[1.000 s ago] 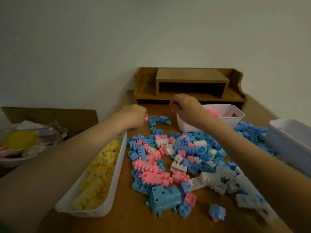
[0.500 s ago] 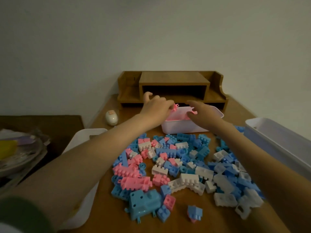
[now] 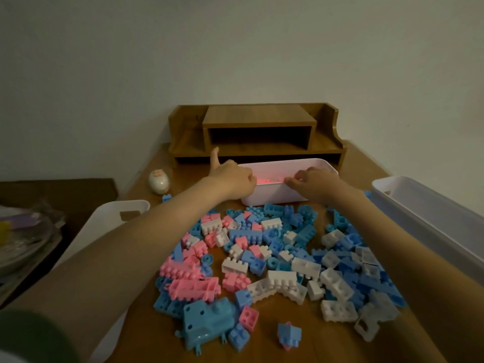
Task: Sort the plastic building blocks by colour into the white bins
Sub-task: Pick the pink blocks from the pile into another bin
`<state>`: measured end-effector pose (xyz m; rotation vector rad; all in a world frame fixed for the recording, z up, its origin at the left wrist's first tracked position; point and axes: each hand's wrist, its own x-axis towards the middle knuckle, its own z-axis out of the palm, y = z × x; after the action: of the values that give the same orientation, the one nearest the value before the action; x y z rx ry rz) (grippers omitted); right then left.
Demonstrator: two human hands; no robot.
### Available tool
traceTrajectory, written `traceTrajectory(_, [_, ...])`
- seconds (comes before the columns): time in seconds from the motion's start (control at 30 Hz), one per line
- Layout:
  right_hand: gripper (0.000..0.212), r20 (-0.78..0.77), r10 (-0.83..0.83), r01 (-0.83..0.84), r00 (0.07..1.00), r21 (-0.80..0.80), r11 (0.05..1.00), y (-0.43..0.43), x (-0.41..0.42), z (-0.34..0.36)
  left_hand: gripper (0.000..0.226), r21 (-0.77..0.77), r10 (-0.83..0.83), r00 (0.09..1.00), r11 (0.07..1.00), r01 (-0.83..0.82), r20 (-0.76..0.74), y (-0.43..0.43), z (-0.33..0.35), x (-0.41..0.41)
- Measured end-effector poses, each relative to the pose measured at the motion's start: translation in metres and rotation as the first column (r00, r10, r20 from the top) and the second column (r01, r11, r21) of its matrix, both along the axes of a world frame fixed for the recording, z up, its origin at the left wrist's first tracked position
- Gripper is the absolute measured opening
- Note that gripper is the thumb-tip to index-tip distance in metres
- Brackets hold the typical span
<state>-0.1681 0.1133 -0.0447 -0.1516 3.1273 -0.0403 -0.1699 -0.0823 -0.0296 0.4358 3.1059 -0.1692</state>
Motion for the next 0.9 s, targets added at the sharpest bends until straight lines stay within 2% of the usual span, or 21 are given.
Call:
traceTrajectory(0.07, [0.052,-0.021,0.009,-0.012,1.000,-0.120,0.993,-0.003,0.003,-0.004,0.042,0.116,0.008,0.995,0.993,-0.020,0.096,0.001,0.002,-0.003])
traceTrajectory(0.13, [0.048,-0.123,0.067,-0.092,0.990,-0.207,0.974,-0.008,0.011,-0.007,0.043,0.228,0.005,0.989,0.973,-0.039,0.147,0.002,0.003,-0.002])
traceTrajectory(0.23, [0.045,-0.260,0.206,-0.261,0.943,-0.200,0.944,-0.023,0.031,-0.006,0.046,0.282,0.021,0.994,0.958,-0.051,0.109,-0.001,0.002,0.008])
traceTrajectory(0.33, [0.036,-0.199,0.382,-0.421,0.902,-0.216,0.881,-0.038,0.048,-0.008,0.040,0.297,0.016,1.000,0.955,-0.021,0.017,-0.017,0.004,0.024])
traceTrajectory(0.47, [0.035,0.015,0.462,-0.450,0.887,-0.199,0.871,-0.045,0.060,-0.013,0.018,0.239,0.016,0.999,0.971,-0.005,-0.041,-0.051,0.007,0.045])
traceTrajectory(0.53, [0.038,0.081,0.483,-0.464,0.872,-0.177,0.868,-0.047,0.064,-0.014,0.019,0.199,-0.002,0.999,0.980,-0.006,0.037,-0.069,0.010,0.054])
traceTrajectory(0.7, [0.038,0.124,0.476,-0.456,0.870,-0.163,0.875,-0.055,0.070,-0.013,0.032,0.005,-0.030,0.954,1.000,0.030,0.297,-0.094,0.011,0.067])
traceTrajectory(0.8, [0.031,0.130,0.456,-0.435,0.881,-0.158,0.886,-0.059,0.073,-0.013,0.040,-0.093,0.018,0.956,0.996,0.010,0.292,-0.099,0.006,0.074])
traceTrajectory(0.9, [0.017,0.113,0.469,-0.448,0.876,-0.168,0.878,-0.060,0.074,-0.016,0.041,-0.085,0.036,0.964,0.996,-0.015,0.262,-0.102,0.001,0.077])
